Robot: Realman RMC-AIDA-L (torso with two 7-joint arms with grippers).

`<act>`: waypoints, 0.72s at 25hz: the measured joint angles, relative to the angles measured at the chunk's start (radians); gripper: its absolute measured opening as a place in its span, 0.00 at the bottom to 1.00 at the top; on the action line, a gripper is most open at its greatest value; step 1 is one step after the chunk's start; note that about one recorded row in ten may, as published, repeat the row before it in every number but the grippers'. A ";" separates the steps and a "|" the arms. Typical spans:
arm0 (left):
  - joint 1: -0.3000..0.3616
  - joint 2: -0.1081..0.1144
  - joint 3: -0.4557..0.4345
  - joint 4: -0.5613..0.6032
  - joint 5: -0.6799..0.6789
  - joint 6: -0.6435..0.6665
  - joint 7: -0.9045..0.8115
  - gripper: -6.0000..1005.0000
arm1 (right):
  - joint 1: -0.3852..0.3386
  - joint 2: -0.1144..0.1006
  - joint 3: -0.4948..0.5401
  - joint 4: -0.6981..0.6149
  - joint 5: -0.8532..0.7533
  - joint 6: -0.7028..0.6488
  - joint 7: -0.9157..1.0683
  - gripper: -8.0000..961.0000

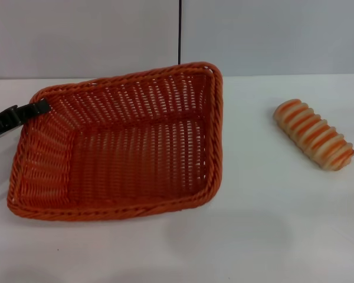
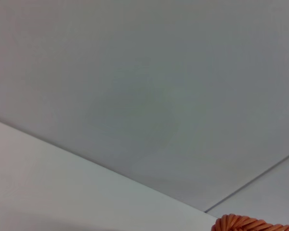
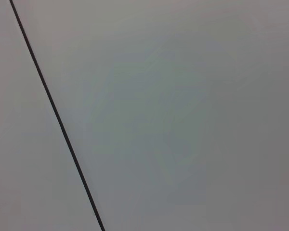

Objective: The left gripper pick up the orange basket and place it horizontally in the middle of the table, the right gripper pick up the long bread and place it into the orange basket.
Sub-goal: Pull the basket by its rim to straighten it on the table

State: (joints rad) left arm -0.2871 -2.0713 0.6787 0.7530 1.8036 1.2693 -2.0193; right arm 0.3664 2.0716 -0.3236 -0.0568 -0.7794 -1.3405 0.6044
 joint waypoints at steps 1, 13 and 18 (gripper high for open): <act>0.002 0.000 0.000 -0.002 -0.007 -0.001 0.006 0.20 | 0.000 0.000 0.000 0.000 0.000 0.000 0.000 0.64; -0.002 0.009 0.002 -0.011 -0.026 -0.001 -0.011 0.27 | 0.014 0.000 -0.002 -0.001 0.000 0.001 0.000 0.65; 0.001 0.009 0.010 -0.004 -0.027 0.007 -0.011 0.48 | 0.016 -0.001 -0.002 -0.002 0.000 0.009 0.000 0.65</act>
State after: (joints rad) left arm -0.2863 -2.0621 0.6886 0.7486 1.7763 1.2764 -2.0304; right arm 0.3824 2.0705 -0.3254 -0.0588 -0.7794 -1.3315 0.6044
